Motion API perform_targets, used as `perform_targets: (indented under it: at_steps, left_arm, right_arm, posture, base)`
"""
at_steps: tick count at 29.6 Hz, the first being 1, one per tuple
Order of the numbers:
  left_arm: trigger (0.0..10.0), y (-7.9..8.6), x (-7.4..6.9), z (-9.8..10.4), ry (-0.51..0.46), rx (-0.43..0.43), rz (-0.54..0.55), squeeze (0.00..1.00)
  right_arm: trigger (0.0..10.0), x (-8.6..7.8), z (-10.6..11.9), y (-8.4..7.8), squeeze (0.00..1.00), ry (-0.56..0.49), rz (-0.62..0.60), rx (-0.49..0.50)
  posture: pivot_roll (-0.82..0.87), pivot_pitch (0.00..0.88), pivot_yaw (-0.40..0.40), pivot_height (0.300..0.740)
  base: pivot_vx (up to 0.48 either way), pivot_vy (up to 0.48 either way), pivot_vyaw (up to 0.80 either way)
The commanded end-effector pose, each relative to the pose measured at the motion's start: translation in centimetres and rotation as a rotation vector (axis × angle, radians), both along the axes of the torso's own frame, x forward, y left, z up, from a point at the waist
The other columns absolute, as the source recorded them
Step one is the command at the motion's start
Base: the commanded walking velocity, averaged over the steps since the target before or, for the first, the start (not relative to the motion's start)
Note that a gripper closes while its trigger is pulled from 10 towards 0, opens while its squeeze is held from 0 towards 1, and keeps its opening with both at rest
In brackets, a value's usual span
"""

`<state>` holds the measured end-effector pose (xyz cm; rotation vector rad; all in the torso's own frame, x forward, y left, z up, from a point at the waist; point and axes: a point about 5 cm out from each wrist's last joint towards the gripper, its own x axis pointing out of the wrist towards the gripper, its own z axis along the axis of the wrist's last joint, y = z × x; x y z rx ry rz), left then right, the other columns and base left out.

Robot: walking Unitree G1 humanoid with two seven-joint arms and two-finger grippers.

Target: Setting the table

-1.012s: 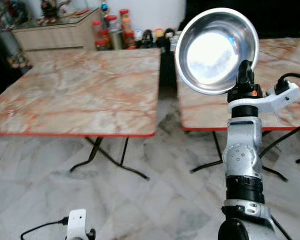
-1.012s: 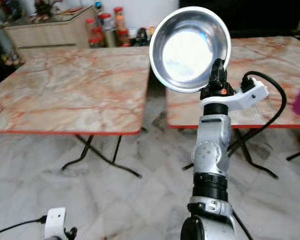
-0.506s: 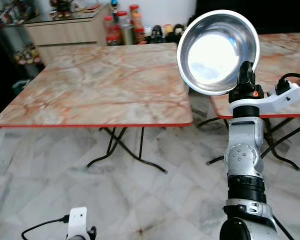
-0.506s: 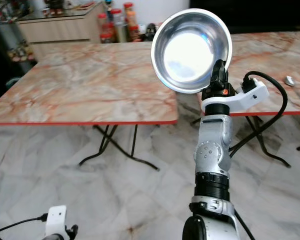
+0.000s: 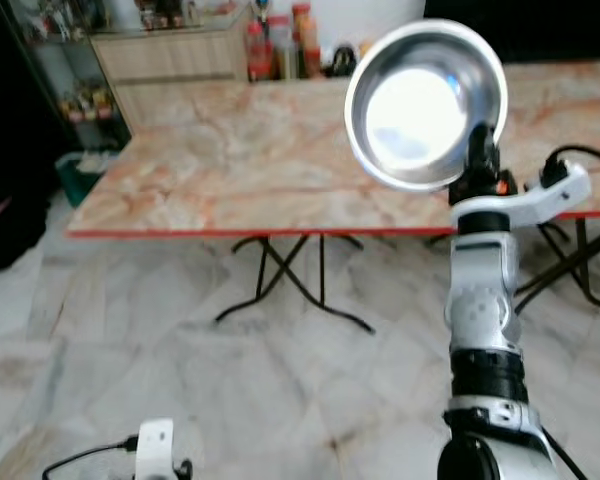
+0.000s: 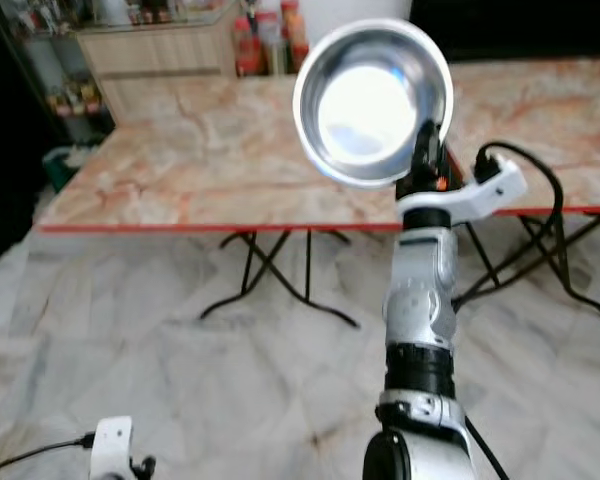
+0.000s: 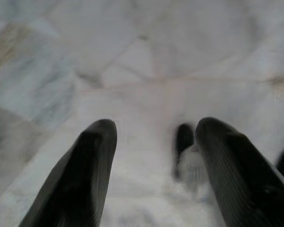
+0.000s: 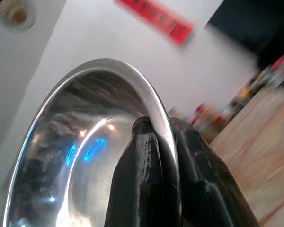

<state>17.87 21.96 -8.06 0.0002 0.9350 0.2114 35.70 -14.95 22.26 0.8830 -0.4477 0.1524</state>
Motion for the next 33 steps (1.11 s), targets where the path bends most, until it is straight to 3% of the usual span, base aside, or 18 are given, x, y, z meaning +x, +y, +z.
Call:
perform_targets:
  at_steps: [1, 16, 33]
  left_arm:
    - [10.0, -0.30, 0.09, -0.03, 0.002, -0.002, -0.009, 0.00]
    - [10.0, -0.38, 0.41, 0.15, -0.017, 0.008, -0.024, 0.00]
    - [10.0, -0.76, 0.88, 0.31, -0.029, 0.007, -0.031, 0.00]
  right_arm:
    - [10.0, 0.03, 0.86, -0.53, 0.00, -0.027, -0.012, -0.012]
    - [10.0, 0.04, 0.61, -0.42, 0.00, -0.021, -0.013, -0.008]
    - [10.0, 0.16, 0.20, -0.26, 0.00, 0.001, -0.003, -0.055]
  posture:
    - [0.01, 0.000, 0.050, 0.740]
    - [0.01, 0.000, 0.051, 0.740]
    - [0.01, 0.000, 0.048, 0.740]
  base:
    - [0.000, 0.000, 0.00]
    - [0.000, 0.000, 0.00]
    - [0.368, 0.000, 0.09]
